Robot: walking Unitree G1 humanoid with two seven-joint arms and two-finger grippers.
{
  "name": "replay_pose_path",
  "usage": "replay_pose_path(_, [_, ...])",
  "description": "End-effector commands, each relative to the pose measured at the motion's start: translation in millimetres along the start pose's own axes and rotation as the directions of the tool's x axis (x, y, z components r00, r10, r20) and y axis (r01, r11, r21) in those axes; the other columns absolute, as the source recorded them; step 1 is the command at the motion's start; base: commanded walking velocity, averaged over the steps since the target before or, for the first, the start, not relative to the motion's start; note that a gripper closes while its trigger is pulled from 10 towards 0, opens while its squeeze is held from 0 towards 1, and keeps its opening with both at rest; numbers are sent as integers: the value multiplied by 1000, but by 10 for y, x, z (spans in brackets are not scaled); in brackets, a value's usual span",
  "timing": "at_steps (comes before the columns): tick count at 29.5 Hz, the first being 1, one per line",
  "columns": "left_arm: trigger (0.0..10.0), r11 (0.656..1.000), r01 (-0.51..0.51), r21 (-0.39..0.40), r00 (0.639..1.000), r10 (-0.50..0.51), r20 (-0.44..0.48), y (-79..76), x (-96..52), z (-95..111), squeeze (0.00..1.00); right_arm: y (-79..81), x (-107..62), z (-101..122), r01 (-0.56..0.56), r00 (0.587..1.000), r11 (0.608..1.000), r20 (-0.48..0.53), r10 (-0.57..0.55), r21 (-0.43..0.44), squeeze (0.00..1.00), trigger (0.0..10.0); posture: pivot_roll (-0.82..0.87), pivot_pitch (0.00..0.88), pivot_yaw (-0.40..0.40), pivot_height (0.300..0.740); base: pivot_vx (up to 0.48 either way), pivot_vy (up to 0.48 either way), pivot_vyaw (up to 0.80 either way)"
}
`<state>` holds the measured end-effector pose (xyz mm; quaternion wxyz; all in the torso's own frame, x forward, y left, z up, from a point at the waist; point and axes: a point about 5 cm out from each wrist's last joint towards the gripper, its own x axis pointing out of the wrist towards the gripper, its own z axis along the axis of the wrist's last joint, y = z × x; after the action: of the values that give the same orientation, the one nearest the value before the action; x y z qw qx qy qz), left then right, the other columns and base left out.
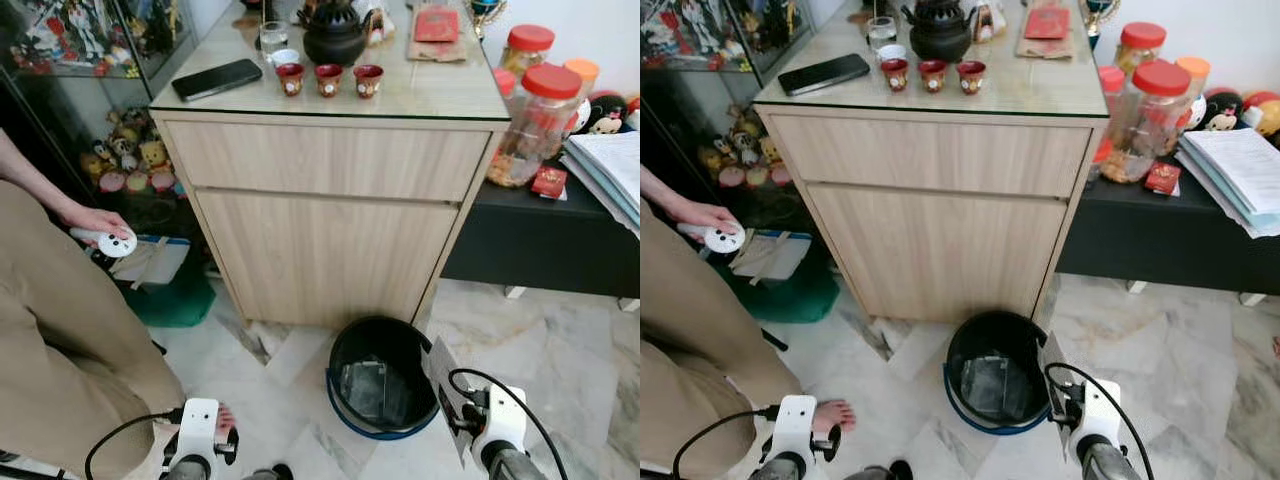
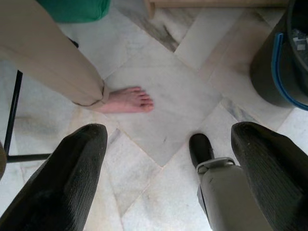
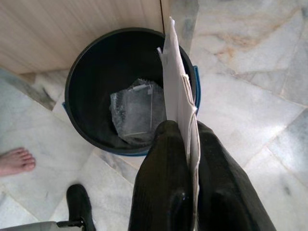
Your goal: Picking trash to rubbish bin
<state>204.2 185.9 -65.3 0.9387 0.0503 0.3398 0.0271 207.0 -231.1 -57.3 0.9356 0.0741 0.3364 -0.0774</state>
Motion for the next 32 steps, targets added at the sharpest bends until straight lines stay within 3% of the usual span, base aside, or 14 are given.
replay_pose_path(1, [10000,1000,2,8,999,-2,-40,10,-30,-98,0,-18,-16,-54,9,1000,1000,-24,-9,5,0,10000,-58,135,31,740,240,0,0])
replay_pose_path(32, [10000,1000,7,25,997,-5,-72,7,-44,-153,0,-125,-92,-251,57,991,998,-119,-55,13,0,10000,-62,125,29,740,298,0,0])
